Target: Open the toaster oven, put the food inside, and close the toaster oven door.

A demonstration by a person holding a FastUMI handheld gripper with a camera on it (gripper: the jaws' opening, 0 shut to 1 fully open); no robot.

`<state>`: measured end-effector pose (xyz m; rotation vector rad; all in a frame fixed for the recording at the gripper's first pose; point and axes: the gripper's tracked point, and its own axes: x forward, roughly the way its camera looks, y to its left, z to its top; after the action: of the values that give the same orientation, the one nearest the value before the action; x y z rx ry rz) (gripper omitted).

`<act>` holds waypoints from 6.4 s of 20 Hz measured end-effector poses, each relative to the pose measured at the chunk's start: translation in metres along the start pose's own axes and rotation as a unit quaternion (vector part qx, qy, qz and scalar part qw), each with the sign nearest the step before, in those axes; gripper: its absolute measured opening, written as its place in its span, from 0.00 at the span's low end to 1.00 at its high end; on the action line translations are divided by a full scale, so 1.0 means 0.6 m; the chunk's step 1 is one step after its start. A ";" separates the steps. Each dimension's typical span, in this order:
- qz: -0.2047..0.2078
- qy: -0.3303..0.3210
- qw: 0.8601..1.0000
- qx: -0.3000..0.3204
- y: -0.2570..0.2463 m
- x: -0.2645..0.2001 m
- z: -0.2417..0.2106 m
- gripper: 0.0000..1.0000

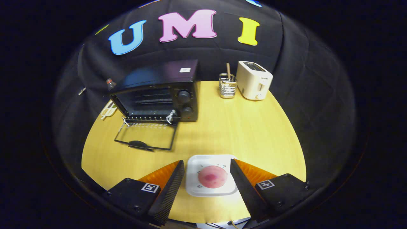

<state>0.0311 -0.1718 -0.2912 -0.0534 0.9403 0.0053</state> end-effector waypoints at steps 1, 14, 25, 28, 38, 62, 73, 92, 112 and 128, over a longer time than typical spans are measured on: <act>-0.005 0.012 1.000 -0.001 -0.025 0.008 -0.013 0.94; -0.011 0.139 0.990 0.010 -0.096 0.146 -0.135 0.58; -0.024 0.177 0.984 0.009 -0.107 0.174 -0.158 0.24; -0.020 0.187 0.982 0.027 -0.104 0.179 -0.156 0.24; -0.001 0.242 0.968 0.058 -0.093 0.177 -0.168 0.08; 0.146 0.167 0.890 0.398 0.006 0.087 -0.114 0.07; 0.178 0.076 0.842 0.503 0.154 -0.015 -0.042 0.07; 0.119 0.047 0.751 0.648 0.392 0.208 0.142 0.07; 0.083 0.003 0.697 0.713 0.442 0.295 0.199 0.20; 0.154 0.007 0.931 0.330 0.471 0.080 0.064 0.99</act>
<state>0.0824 0.1116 -0.3198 0.7201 0.9172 -0.0215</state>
